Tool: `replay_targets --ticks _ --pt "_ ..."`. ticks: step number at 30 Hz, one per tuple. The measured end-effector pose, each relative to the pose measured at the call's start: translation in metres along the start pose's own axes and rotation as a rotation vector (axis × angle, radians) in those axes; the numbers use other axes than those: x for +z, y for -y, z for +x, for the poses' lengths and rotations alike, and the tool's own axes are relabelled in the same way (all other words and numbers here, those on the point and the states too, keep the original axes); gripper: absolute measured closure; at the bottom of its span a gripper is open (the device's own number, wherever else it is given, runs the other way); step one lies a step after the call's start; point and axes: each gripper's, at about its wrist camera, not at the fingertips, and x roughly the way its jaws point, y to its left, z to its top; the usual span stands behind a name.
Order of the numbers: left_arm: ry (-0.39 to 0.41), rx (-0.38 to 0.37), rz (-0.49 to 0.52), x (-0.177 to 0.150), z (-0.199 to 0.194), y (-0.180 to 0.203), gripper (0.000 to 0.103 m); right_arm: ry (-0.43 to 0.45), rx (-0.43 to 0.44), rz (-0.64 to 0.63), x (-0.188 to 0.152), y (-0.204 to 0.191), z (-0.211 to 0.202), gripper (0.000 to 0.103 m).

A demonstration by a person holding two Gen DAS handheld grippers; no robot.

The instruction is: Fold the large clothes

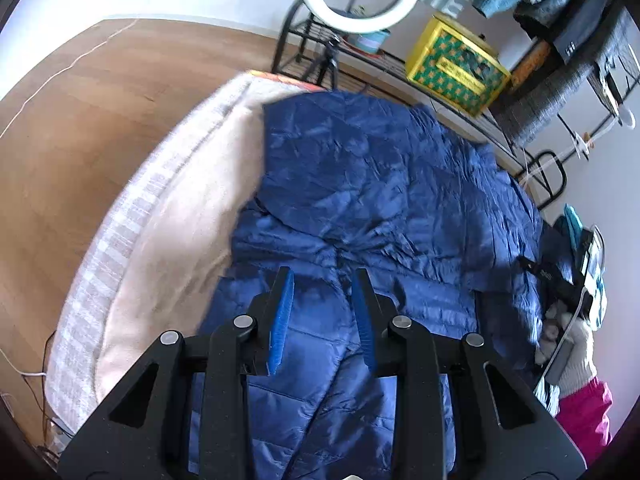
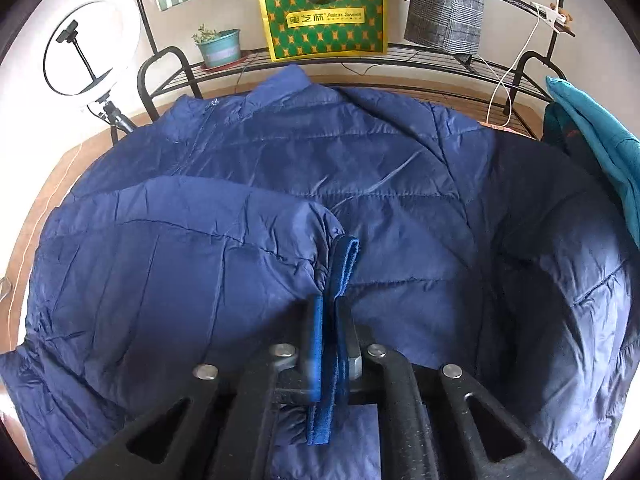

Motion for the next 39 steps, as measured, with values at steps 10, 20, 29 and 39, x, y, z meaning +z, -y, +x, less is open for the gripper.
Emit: replay_targets --ticks 10,20,29,39 --pt "0.049 0.029 -0.085 0.006 -0.03 -0.054 0.062 0.109 0.115 0.003 -0.024 0.001 -0.104 0.056" --pt "0.088 -0.076 -0.128 -0.013 -0.074 -0.06 0.062 0.22 0.13 -0.006 -0.098 0.026 -0.219 0.051" --pt "0.088 -0.216 0.018 -0.043 -0.09 0.026 0.062 0.231 0.038 0.085 -0.163 0.103 -0.279 0.051" --pt "-0.044 -0.341 0.185 -0.099 -0.065 0.137 0.062 0.169 -0.05 0.276 -0.235 0.201 -0.303 0.051"
